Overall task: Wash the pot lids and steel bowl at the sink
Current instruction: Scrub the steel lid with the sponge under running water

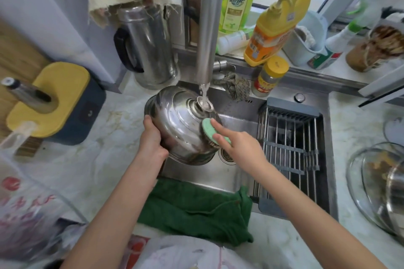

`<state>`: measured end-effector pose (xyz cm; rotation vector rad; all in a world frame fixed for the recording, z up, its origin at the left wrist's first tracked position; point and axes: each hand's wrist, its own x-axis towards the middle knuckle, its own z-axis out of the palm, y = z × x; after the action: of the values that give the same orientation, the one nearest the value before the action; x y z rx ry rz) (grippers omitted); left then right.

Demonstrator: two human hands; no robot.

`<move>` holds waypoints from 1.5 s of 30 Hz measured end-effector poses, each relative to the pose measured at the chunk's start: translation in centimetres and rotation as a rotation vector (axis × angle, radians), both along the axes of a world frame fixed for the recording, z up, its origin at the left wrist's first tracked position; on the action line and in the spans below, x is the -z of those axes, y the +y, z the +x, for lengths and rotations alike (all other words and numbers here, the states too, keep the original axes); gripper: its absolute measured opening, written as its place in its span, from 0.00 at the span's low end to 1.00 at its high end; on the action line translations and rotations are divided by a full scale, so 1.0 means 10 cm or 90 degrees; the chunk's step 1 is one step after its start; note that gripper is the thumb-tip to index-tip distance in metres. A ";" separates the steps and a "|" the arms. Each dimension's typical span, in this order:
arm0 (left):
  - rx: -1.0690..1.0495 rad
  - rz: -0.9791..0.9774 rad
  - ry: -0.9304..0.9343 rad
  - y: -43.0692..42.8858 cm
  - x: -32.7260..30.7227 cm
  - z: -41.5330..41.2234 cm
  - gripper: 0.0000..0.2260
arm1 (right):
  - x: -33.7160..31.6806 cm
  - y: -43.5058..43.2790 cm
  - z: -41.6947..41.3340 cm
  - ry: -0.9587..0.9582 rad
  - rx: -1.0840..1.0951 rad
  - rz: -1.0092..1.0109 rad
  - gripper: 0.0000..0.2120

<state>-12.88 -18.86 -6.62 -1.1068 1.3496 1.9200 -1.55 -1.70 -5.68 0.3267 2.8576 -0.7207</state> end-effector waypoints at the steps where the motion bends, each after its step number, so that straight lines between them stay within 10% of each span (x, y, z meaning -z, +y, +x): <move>1: 0.009 0.004 0.004 0.01 -0.01 -0.01 0.25 | -0.05 -0.10 -0.02 0.012 -0.021 -0.013 0.22; 27: 0.021 0.001 0.017 0.03 -0.16 -0.06 0.20 | 0.17 0.10 -0.02 0.069 -0.010 -0.003 0.20; 39: 0.177 -0.063 0.087 0.21 -0.15 0.01 0.24 | 0.03 -0.31 -0.12 0.347 -0.212 0.148 0.20; 45: 0.233 -0.078 0.189 0.21 -0.20 0.07 0.19 | -0.30 0.15 -0.62 0.161 0.113 0.181 0.22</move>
<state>-12.18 -16.73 -4.62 -0.5851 1.7143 1.7923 -7.75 -0.25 -2.64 0.5726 3.2080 -0.4049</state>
